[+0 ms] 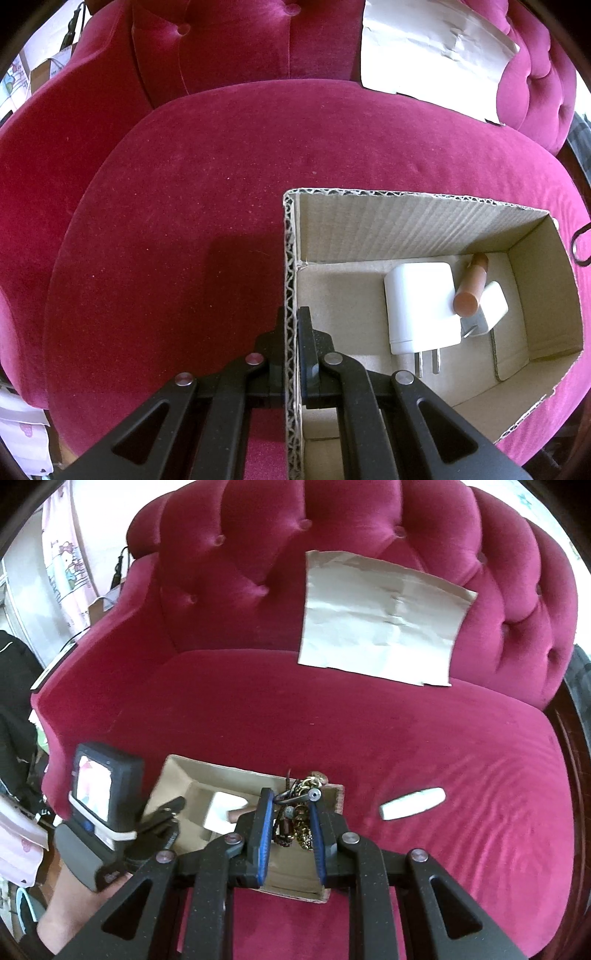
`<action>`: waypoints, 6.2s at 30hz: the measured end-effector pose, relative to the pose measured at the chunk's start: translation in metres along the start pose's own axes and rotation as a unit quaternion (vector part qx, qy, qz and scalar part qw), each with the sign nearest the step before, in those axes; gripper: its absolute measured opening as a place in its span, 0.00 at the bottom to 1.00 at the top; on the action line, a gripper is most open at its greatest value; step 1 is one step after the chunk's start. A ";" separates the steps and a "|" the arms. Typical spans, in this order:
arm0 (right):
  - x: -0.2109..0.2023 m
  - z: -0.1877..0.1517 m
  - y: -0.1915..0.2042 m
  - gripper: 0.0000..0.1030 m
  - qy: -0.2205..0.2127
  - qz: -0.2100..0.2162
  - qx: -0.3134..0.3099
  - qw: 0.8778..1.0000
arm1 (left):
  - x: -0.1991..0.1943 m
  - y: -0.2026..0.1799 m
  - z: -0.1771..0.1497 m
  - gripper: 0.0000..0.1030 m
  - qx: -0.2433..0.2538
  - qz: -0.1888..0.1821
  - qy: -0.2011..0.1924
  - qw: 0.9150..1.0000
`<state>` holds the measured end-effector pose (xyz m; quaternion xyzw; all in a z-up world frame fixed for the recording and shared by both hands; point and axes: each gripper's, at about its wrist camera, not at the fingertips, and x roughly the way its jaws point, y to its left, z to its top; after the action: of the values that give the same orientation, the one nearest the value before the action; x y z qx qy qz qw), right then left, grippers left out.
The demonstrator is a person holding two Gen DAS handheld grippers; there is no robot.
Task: Organize rigid objects
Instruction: 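Carry the keyring with the right gripper over the box, then open the right gripper to drop the keyring into the box, then move the right gripper back toward the remaining items, then grasp the blue round tag with the right gripper, then carry the blue tag with the right gripper over the box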
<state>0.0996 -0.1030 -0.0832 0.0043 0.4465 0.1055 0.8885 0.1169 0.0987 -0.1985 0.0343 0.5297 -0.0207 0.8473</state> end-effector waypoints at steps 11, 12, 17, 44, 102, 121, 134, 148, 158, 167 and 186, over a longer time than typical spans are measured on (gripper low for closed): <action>0.033 -0.001 0.033 0.18 0.028 0.026 -0.006 0.999 | -0.001 0.004 0.000 0.03 -0.001 -0.005 0.000 1.000; 0.035 -0.001 0.034 0.18 0.031 0.027 -0.006 0.999 | -0.001 0.005 0.000 0.03 -0.001 -0.006 0.000 1.000; 0.053 -0.005 0.042 0.18 0.049 0.029 -0.005 0.998 | -0.002 0.005 -0.001 0.03 0.001 -0.005 0.000 1.000; 0.105 -0.019 0.042 0.35 0.105 0.033 0.016 0.994 | -0.002 0.003 -0.002 0.03 0.001 -0.005 0.000 1.000; 0.041 -0.047 -0.068 1.00 0.062 -0.060 0.025 0.996 | 0.002 -0.002 -0.002 0.03 0.007 0.005 -0.001 1.000; 0.048 -0.085 -0.104 1.00 0.103 -0.086 0.022 0.991 | 0.000 -0.002 -0.005 0.03 0.007 0.004 -0.005 1.000; 0.076 -0.115 -0.106 1.00 0.137 -0.083 0.006 0.987 | 0.000 -0.002 -0.006 0.03 0.007 0.004 -0.006 1.000; 0.112 -0.127 -0.093 1.00 0.161 -0.074 0.004 0.984 | 0.000 -0.002 -0.007 0.03 0.007 0.004 -0.006 1.000; 0.113 -0.127 -0.102 0.88 0.159 -0.064 0.007 0.985 | 0.000 -0.002 -0.007 0.03 0.007 0.004 -0.006 1.000; 0.094 -0.126 -0.115 0.28 0.158 -0.044 0.008 0.986 | -0.001 -0.003 -0.007 0.03 0.005 0.006 -0.005 1.000; 0.073 -0.106 -0.109 0.28 0.149 -0.081 0.022 0.985 | -0.001 -0.004 -0.006 0.03 0.005 0.006 -0.005 1.000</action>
<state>0.0780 -0.2050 -0.2159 -0.0278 0.5746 0.0231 0.8176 0.1111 0.0953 -0.2005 0.0411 0.5249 -0.0184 0.8499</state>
